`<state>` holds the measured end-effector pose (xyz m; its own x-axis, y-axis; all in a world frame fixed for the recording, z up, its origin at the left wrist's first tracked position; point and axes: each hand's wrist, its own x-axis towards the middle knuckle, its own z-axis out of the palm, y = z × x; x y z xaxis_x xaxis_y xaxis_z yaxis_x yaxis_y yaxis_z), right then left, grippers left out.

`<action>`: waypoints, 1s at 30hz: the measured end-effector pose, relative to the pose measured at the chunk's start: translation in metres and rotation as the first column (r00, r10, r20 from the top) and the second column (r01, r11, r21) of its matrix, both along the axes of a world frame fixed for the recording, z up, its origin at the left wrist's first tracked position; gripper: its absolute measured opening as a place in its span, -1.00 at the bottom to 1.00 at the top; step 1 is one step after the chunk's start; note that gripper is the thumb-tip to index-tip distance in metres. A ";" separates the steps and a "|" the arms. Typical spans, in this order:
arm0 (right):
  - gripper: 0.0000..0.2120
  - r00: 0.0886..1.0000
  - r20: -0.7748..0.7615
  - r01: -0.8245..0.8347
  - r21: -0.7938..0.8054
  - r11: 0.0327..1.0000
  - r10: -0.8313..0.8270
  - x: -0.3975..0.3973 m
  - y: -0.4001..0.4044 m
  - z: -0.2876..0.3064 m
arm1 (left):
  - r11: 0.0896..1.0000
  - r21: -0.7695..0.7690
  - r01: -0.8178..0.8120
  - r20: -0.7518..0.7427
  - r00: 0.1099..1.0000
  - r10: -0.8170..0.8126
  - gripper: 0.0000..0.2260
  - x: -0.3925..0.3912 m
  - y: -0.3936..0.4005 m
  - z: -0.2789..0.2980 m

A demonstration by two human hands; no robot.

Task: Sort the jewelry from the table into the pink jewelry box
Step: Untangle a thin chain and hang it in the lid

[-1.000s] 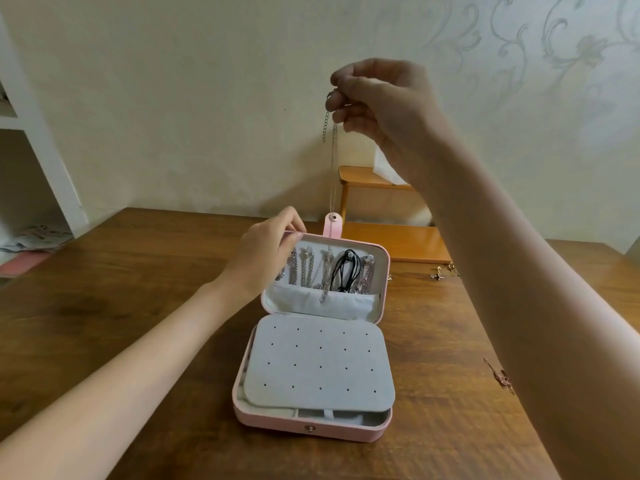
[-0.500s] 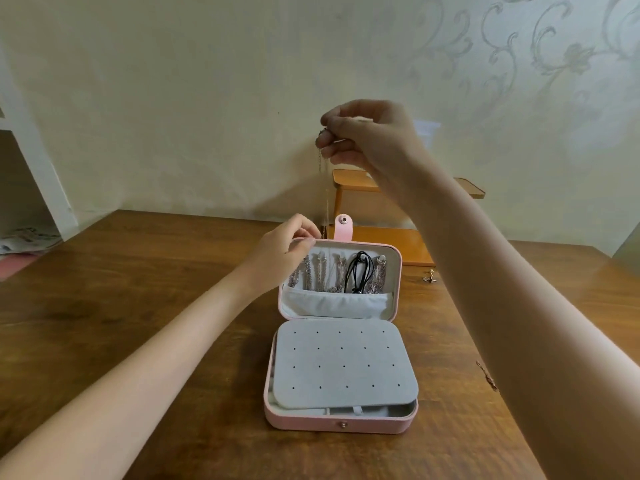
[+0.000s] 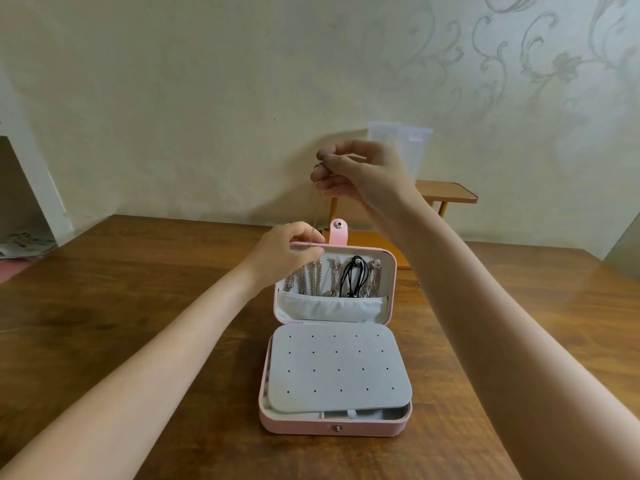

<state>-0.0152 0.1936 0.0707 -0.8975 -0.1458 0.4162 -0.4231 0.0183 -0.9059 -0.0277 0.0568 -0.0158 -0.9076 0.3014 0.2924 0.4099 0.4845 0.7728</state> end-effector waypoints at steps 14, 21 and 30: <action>-0.81 0.955 0.190 -0.136 -0.404 0.905 0.229 0.007 0.030 -0.022 | 0.963 0.264 0.057 0.088 0.993 -0.083 -0.79 -0.002 -0.012 -0.004; -0.81 0.997 0.018 0.075 0.207 0.976 -0.080 0.016 0.031 -0.033 | 0.980 0.188 0.057 0.091 0.993 -0.075 -0.79 -0.005 -0.011 -0.002; -0.81 0.947 -0.301 0.299 0.692 0.657 -0.114 0.009 0.030 -0.039 | 0.993 0.035 0.114 0.084 0.990 -0.116 -0.81 -0.008 -0.015 0.007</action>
<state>-0.0057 0.2238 0.0321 -0.8439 -0.3033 0.4425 -0.5027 0.7351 -0.4548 -0.0352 0.0419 -0.0086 -0.8895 0.3974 0.2254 0.3929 0.4137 0.8213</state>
